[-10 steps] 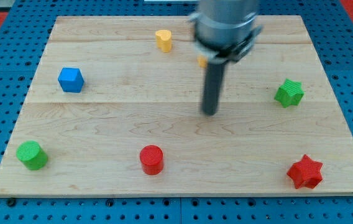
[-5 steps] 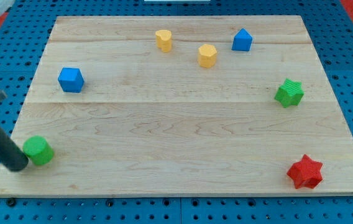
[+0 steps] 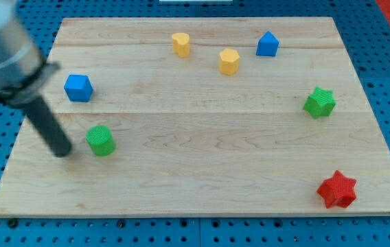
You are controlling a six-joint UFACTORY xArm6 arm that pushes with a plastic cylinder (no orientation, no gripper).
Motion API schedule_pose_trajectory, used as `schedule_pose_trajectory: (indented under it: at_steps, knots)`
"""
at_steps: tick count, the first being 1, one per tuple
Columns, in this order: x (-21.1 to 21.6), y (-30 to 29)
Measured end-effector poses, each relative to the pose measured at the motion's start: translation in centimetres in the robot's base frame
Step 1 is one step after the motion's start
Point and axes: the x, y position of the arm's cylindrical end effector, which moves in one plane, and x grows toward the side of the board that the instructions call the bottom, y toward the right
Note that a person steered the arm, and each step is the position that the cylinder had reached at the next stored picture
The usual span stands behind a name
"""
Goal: Place the green circle to the top left
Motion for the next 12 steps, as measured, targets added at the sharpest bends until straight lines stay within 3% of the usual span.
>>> schedule_pose_trajectory:
  at_steps: [3,7,9,10,11,12]
  knots:
    - [-2.8,11.6]
    - [-16.8,15.8]
    - [-16.8,16.2]
    - [-16.8,20.1]
    - [-17.0,18.9]
    - [-19.7,10.8]
